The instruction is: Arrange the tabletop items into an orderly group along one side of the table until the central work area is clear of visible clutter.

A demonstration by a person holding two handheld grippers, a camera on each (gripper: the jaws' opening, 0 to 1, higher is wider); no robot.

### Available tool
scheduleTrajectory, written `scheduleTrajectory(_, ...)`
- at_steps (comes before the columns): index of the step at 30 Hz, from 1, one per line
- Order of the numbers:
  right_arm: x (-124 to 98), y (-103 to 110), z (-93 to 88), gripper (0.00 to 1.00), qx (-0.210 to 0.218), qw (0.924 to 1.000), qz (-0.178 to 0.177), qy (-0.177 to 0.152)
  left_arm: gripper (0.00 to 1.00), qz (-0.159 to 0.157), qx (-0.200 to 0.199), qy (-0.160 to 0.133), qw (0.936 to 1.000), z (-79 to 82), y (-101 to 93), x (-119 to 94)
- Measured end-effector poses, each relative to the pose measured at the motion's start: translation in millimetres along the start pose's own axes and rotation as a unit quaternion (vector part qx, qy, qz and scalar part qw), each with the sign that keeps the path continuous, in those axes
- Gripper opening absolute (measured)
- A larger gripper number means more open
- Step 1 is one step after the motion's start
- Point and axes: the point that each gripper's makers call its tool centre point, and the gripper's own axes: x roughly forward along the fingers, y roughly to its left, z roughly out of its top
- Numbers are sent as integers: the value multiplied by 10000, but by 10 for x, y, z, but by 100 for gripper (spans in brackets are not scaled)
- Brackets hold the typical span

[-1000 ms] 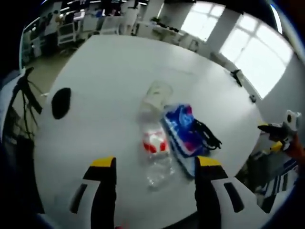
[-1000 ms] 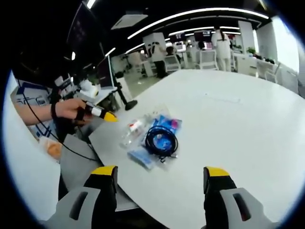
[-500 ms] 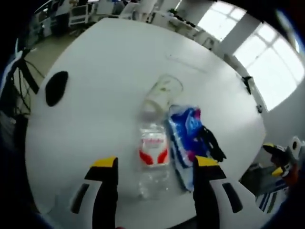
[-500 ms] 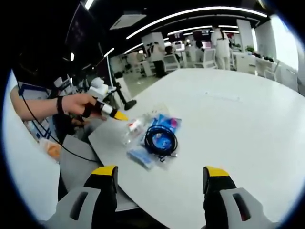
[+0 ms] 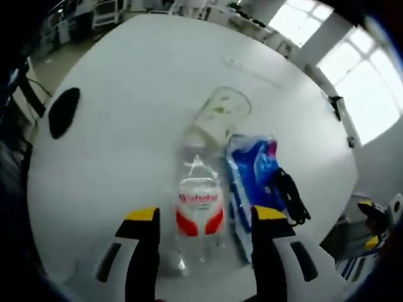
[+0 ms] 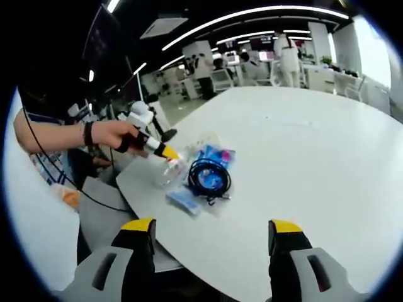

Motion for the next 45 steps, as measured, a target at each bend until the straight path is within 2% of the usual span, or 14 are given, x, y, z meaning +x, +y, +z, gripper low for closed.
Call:
scheduleTrajectory(5, -13, -11, -50, 74, 64, 10000, -27, 20, 57, 76, -101, 70, 9999, -9, -10, 65)
scheduleTrajectory(12, -8, -10, -89, 73, 124, 9999, -38, 61, 58, 143, 8, 181, 9997, -12, -27, 186)
scheduleTrajectory(14, -7, -19, -83, 73, 144, 9999, -49, 55, 57, 216, 104, 275, 9993, -30, 8, 234)
scheduleTrajectory(21, -6, -21, -42, 73, 135, 9999, -58, 28, 55, 281, 239, 313, 9988, -38, 30, 301)
scheduleTrajectory(31, -29, -4, -65, 72, 130, 9999, -55, 83, 51, 274, 197, 85, 9994, 24, 19, 338)
scheduleTrajectory(33, -33, -4, -69, 71, 143, 9998, -60, 78, 44, 339, 190, -4, 9992, 40, 62, 338)
scheduleTrajectory(35, -39, 2, -72, 71, 151, 9998, -67, 79, 41, 277, 73, -119, 9995, 51, 73, 311)
scheduleTrajectory(45, -7, 12, -110, 69, 225, 9997, -60, 90, 40, 317, 44, -218, 9993, 11, 249, 201)
